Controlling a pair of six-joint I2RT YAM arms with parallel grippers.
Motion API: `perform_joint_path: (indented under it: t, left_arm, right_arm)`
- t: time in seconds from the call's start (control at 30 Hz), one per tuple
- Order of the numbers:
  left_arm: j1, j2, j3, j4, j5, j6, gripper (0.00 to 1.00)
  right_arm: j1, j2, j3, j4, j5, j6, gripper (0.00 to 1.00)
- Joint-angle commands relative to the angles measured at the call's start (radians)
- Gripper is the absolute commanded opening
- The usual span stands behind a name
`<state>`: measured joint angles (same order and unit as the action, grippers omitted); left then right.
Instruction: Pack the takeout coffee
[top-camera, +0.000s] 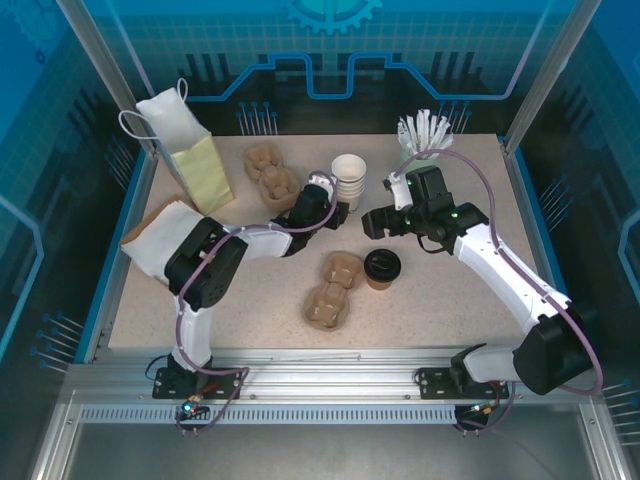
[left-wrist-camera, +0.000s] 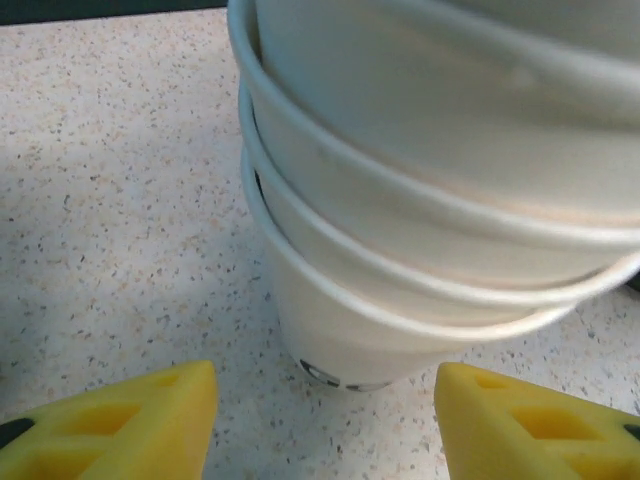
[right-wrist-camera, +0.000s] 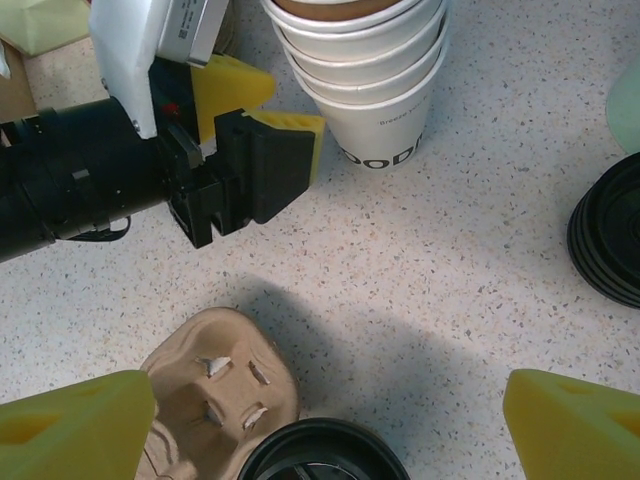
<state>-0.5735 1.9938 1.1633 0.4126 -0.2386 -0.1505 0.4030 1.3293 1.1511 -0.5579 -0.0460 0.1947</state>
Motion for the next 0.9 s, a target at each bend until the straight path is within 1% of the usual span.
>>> perform_joint_path:
  t: [0.0, 0.1, 0.2, 0.3, 0.4, 0.5, 0.63, 0.73, 0.87]
  left_arm:
    - [0.007, -0.151, -0.042, -0.087, 0.016, -0.001, 0.63]
    - [0.011, -0.321, -0.030, -0.310, -0.015, -0.003, 0.64]
    - [0.038, -0.464, 0.050, -0.568, -0.098, -0.016, 0.65]
    - [0.123, -0.550, 0.156, -0.778, -0.152, -0.061, 0.65]
    - [0.244, -0.587, 0.257, -0.893, -0.161, -0.080, 0.66]
    - [0.357, -0.541, 0.390, -0.981, -0.140, -0.095, 0.68]
    - [0.474, -0.407, 0.584, -1.073, -0.140, -0.101, 0.68]
    - [0.540, -0.295, 0.709, -1.127, -0.117, -0.116, 0.69]
    - [0.596, -0.164, 0.839, -1.161, -0.101, -0.130, 0.70]
  right_arm:
    - [-0.012, -0.037, 0.022, -0.014, -0.012, 0.018, 0.92]
    - [0.008, -0.069, 0.027, 0.003, -0.012, 0.022, 0.92]
    - [0.040, -0.087, 0.041, 0.029, -0.012, 0.019, 0.92]
    - [0.070, -0.077, 0.067, 0.045, -0.018, 0.015, 0.92]
    - [0.093, -0.051, 0.096, 0.044, -0.023, 0.004, 0.92]
    - [0.109, -0.026, 0.113, 0.047, -0.029, -0.003, 0.91]
    - [0.126, -0.006, 0.119, 0.053, -0.040, 0.001, 0.92]
    - [0.135, 0.002, 0.115, 0.055, -0.038, 0.003, 0.92]
    - [0.137, 0.012, 0.113, 0.053, -0.035, 0.005, 0.92]
